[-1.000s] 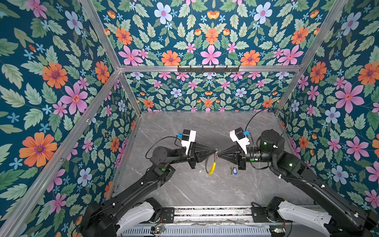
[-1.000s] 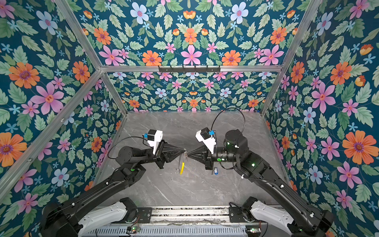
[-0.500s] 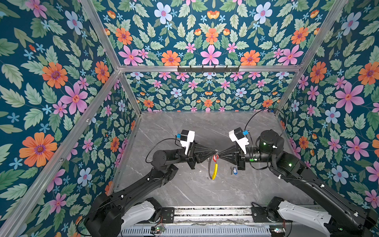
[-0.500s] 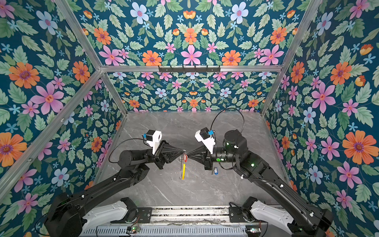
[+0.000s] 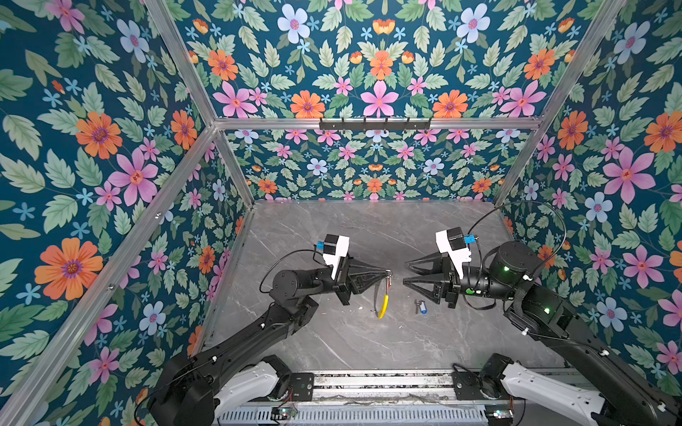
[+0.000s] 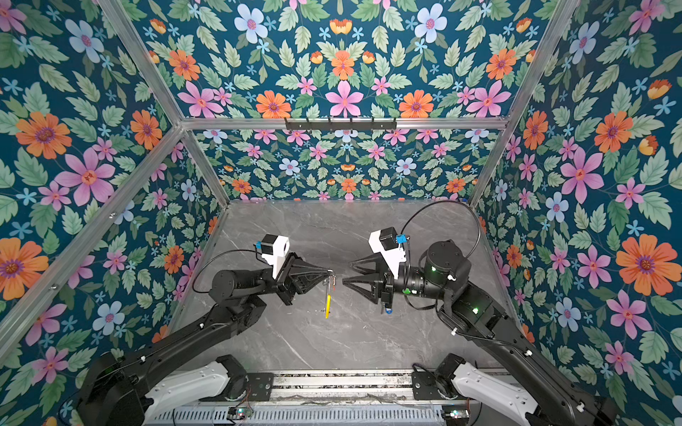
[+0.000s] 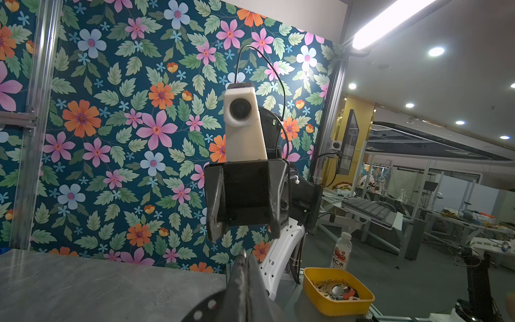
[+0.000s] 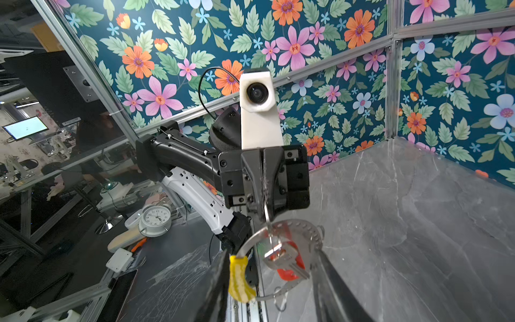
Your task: Remove the keys from the keyring
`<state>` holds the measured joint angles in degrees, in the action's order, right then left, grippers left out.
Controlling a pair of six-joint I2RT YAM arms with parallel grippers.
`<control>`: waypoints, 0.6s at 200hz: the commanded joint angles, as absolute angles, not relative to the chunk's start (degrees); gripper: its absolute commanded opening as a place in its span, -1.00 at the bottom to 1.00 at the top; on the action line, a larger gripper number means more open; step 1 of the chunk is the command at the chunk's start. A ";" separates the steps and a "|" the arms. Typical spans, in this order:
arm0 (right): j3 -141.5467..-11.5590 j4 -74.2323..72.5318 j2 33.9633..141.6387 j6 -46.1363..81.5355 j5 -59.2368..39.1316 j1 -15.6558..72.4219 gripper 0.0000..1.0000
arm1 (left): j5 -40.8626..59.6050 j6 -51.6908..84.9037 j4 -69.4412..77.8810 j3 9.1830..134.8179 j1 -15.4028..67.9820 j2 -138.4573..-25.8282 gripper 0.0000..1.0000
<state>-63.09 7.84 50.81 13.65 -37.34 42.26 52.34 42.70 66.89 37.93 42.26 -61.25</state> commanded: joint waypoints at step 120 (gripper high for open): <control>-60.61 -1.67 55.46 18.39 -41.77 45.35 -0.72 | 51.51 43.20 70.07 37.74 42.19 -60.73 -1.00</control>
